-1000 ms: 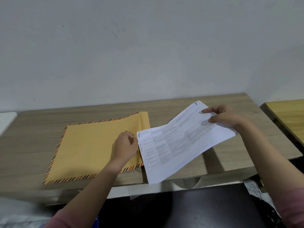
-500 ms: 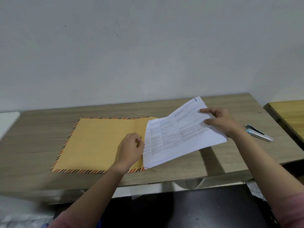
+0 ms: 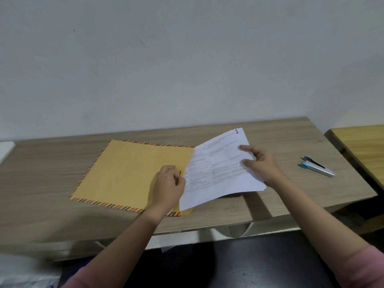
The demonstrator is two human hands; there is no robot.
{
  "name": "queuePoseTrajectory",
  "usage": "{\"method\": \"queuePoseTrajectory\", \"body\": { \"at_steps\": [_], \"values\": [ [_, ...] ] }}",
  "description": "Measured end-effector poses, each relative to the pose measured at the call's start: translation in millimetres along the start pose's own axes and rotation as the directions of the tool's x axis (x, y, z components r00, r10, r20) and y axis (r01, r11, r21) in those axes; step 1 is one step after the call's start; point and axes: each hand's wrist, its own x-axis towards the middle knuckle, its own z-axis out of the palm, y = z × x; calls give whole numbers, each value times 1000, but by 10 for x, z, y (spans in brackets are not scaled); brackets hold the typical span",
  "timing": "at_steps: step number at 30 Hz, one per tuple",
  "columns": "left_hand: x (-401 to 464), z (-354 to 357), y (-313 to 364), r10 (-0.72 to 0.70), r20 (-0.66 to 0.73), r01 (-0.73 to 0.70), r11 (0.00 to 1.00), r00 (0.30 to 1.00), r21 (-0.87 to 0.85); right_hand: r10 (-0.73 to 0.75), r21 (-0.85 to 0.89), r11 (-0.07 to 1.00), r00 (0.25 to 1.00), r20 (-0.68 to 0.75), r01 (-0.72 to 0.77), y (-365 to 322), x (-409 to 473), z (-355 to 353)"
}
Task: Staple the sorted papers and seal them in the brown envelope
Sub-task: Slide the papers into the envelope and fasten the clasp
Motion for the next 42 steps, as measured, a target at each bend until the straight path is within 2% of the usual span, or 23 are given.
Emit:
{"method": "queuePoseTrajectory", "body": {
  "at_steps": [4, 7, 12, 15, 19, 23, 28, 31, 34, 35, 37, 42],
  "values": [
    [32, -6, 230, -48, -51, 47, 999, 998, -5, -35, -31, 999, 995, -93, 33, 92, -65, 258],
    [70, -2, 365, -64, -61, 63, 998, 996, -29, -63, -76, 995, 995, -73, 57, 100, -146, 459],
    [41, -1, 517, -69, -50, 68, 997, 996, -30, -8, -129, 992, 997, 82, 19, 152, -163, 709],
    [-1, 13, 571, -74, -30, 73, 997, 997, -25, 25, -250, 968, 980, 196, 26, 136, -139, 833],
    [-62, 33, 586, -72, -8, 72, 997, 997, -8, 161, -532, 846, 931, 327, 41, 37, -76, 883],
    [-122, 27, 580, -69, -6, 69, 997, 998, -28, 258, -662, 741, 860, 440, 116, -103, -33, 931],
    [-125, 1, 584, -73, -36, 71, 996, 997, -59, 85, -663, 706, 899, 429, 249, -164, -31, 1107],
    [-111, -31, 549, -90, -70, 85, 994, 993, -71, -2, -603, 763, 934, 357, 232, -73, -74, 1174],
    [-116, -70, 512, -117, -96, 109, 990, 988, -85, 55, -490, 871, 984, 171, 36, -13, -68, 1133],
    [-119, -75, 506, -127, -104, 117, 989, 986, -93, 89, -438, 899, 985, 151, -14, 20, -47, 1111],
    [-124, -75, 505, -140, -111, 128, 986, 984, -112, 128, -370, 927, 977, 168, -58, 36, -27, 1089],
    [-106, -54, 482, -145, -111, 130, 983, 983, -132, 116, -373, 928, 963, 243, -17, 54, -28, 1111]
  ]
}}
